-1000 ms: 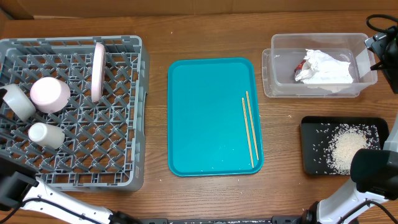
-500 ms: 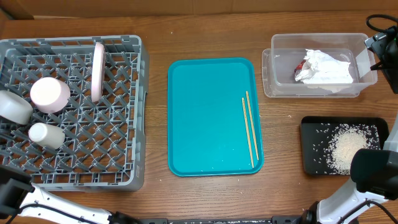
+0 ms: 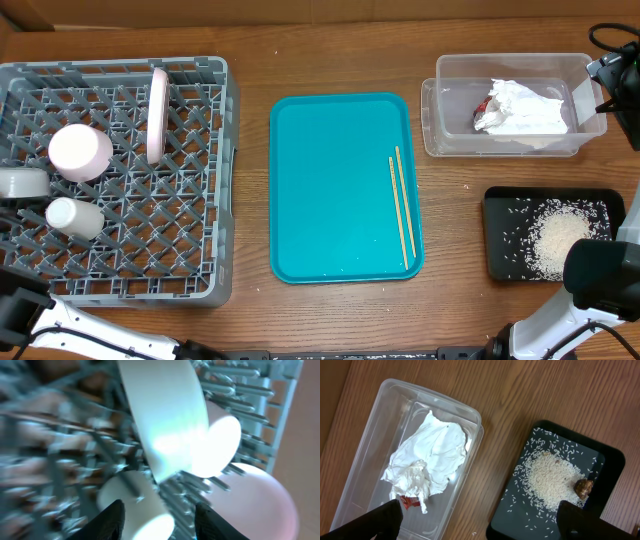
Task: Sort waste into correct bins and load items into the dishwasher
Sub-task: 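Lower the saucer into the rack slots and release it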
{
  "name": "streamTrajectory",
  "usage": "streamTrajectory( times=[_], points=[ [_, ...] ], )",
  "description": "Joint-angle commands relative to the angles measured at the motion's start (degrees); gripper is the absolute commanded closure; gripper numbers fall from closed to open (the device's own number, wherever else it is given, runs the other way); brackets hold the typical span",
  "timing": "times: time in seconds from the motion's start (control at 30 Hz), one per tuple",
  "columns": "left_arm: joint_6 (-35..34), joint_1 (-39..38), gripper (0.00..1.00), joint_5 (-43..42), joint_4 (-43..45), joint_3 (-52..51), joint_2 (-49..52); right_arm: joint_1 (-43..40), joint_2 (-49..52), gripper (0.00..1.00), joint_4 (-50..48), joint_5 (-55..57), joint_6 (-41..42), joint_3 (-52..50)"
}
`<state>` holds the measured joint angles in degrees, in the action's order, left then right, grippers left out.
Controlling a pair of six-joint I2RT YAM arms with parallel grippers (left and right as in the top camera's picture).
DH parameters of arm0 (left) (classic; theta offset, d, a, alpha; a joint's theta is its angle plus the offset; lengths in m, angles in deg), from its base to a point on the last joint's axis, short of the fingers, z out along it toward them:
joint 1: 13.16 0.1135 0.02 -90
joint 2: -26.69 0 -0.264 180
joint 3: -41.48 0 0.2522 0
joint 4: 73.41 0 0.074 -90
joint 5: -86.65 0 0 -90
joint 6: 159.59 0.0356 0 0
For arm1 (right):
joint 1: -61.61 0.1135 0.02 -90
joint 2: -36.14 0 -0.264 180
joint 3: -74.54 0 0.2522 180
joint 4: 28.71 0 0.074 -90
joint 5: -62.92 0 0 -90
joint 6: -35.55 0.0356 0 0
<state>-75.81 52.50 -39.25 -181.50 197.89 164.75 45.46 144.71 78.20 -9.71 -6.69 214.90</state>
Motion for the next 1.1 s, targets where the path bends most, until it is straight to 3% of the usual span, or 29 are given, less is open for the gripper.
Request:
streamTrajectory(
  times=[0.0, 0.2, 0.57, 0.8, 1.07],
  points=[
    [-2.4, 0.3, 0.56, 8.4, -1.9, 7.9, 0.0, -0.2, -0.9, 0.00, 0.0, 0.6, -0.2, 0.5],
    [-2.6, -1.1, 0.95, 1.4, -2.4, 13.5, -1.6, -0.2, -0.9, 0.00, 0.0, 0.6, -0.2, 0.5],
    [-1.9, -12.7, 0.96, 12.1, 2.5, 12.0, 1.1, -0.2, -0.9, 0.00, 0.0, 0.6, -0.2, 0.5],
    [-10.8, -15.6, 0.96, 29.8, 3.6, 12.0, 4.0, -0.2, -0.9, 0.00, 0.0, 0.6, -0.2, 0.5],
    [-10.7, -14.4, 0.96, 30.2, 1.9, 11.8, 7.0, -0.2, -0.9, 0.00, 0.0, 0.6, -0.2, 0.5]
  ],
)
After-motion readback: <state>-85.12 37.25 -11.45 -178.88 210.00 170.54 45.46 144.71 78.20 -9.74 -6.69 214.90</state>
